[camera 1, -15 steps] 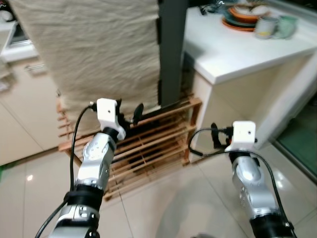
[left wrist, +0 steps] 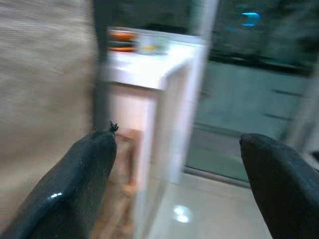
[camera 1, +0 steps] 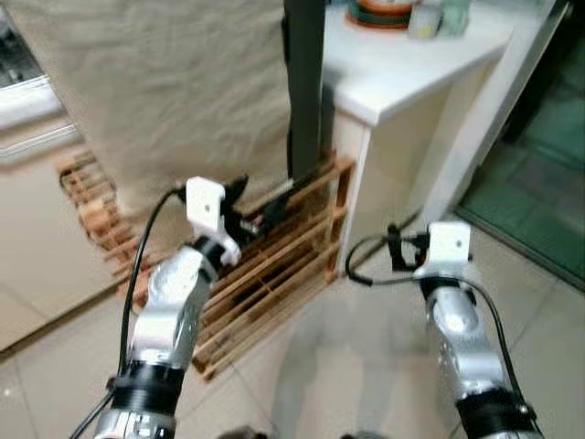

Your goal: Restocking fridge

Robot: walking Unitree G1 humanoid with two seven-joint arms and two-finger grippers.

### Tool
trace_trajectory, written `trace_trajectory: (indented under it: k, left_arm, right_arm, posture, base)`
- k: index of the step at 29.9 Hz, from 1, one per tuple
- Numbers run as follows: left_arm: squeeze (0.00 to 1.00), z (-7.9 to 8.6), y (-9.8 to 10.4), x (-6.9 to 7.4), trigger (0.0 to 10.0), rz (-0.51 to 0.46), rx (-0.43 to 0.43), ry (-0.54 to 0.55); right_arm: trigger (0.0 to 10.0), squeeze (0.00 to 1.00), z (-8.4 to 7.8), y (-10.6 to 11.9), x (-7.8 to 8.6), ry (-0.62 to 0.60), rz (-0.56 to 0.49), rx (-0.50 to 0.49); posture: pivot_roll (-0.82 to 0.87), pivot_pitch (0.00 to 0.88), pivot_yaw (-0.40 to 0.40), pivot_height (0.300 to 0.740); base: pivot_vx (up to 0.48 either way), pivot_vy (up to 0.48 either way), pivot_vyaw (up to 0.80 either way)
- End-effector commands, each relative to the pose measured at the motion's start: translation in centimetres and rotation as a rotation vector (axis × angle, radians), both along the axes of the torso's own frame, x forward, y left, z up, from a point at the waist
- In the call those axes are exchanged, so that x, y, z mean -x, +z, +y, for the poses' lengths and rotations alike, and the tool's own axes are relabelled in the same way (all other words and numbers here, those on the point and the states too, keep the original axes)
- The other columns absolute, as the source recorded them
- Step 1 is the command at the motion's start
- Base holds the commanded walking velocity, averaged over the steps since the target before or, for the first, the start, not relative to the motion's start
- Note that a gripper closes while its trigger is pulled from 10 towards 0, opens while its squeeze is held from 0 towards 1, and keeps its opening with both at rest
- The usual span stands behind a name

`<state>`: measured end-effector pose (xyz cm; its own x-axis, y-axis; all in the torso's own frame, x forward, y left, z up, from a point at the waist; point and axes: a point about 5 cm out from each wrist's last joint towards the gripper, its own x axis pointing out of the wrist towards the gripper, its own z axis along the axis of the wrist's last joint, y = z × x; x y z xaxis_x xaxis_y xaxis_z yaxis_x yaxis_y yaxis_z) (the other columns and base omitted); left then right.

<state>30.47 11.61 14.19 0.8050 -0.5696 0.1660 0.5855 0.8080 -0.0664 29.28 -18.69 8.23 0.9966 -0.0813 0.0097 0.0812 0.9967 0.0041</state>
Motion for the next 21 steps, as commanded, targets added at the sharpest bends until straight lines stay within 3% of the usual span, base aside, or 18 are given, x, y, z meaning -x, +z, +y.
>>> trace_trajectory:
  k: [1,10,13,16,21]
  left_arm:
    - [0.0,0.4,-0.8,0.5,10.0,0.039,-0.035,-0.022]
    - [0.0,2.7,-3.7,1.5,10.0,0.208,-0.024,0.101]
    - [0.0,3.3,-4.0,0.9,10.0,0.204,-0.068,0.162]
    - [0.0,3.7,-4.3,0.8,10.0,0.186,-0.12,0.202]
    - [0.0,3.6,-3.5,1.4,10.0,0.12,-0.089,0.182]
  right_arm:
    - [10.0,0.0,-0.7,0.7,0.6,-0.049,-0.054,-0.045]
    - [10.0,0.0,-0.9,0.1,2.1,-0.061,-0.027,-0.02]
    - [10.0,0.0,-0.9,0.1,2.1,-0.049,-0.029,-0.005]
    - [10.0,0.0,-0.9,0.6,2.0,-0.038,-0.051,0.027]
    - [10.0,0.0,-1.1,0.9,1.8,-0.035,-0.053,0.035]
  posture:
    - [-0.05,0.0,0.054,0.74]
    - [-0.06,0.0,0.058,0.74]
    - [-0.06,0.0,0.057,0.74]
    - [-0.06,0.0,0.056,0.74]
    - [-0.05,0.0,0.053,0.74]
  base:
    - [-0.3,0.379,-0.72]
    - [-0.284,0.39,-0.72]
    - [-0.255,0.409,-0.72]
    - [-0.081,0.139,0.0]
    - [0.078,0.055,0.0]
